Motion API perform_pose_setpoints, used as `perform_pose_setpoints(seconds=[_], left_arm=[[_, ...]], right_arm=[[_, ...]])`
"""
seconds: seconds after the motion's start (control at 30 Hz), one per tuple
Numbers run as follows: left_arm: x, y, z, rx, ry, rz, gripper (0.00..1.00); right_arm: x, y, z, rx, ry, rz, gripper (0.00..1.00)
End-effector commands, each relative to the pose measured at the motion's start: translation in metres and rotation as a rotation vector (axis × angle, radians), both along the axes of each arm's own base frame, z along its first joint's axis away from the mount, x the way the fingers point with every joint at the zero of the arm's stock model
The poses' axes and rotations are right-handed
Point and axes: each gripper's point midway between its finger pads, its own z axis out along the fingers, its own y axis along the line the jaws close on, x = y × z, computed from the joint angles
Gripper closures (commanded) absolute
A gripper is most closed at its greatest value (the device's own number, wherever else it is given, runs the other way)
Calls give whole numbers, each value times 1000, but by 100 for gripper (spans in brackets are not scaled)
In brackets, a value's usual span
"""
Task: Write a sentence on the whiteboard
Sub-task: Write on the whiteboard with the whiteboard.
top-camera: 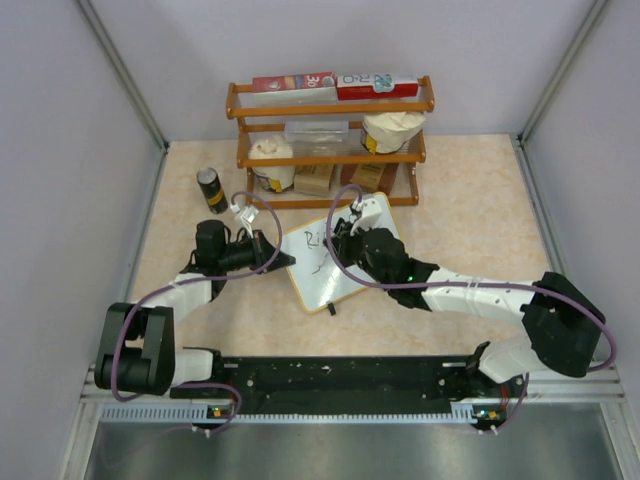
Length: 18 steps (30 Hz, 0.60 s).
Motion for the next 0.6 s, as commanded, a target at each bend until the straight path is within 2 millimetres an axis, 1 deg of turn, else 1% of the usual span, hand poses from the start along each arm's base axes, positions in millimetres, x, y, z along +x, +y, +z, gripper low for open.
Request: perform_pose_setpoints(seconds=[0.0, 0.17, 0.27, 0.33, 0.5, 0.57], left_arm=[[14, 23, -34, 171, -46, 116, 100], [14, 23, -33, 171, -47, 116, 100], [14, 23, -34, 171, -47, 116, 100], [14, 23, -34, 171, -47, 116, 100], [14, 23, -33, 170, -49, 117, 100], [14, 23, -33, 171, -48, 118, 100]], right_arm=[[1, 4, 46, 83, -74, 3, 100], [3, 13, 53, 100, -76, 19, 100], [6, 18, 46, 84, -64, 25, 100], [6, 22, 38, 74, -49, 33, 100], [5, 23, 21, 45, -15, 37, 100], [4, 20, 15, 34, -3, 35, 100]])
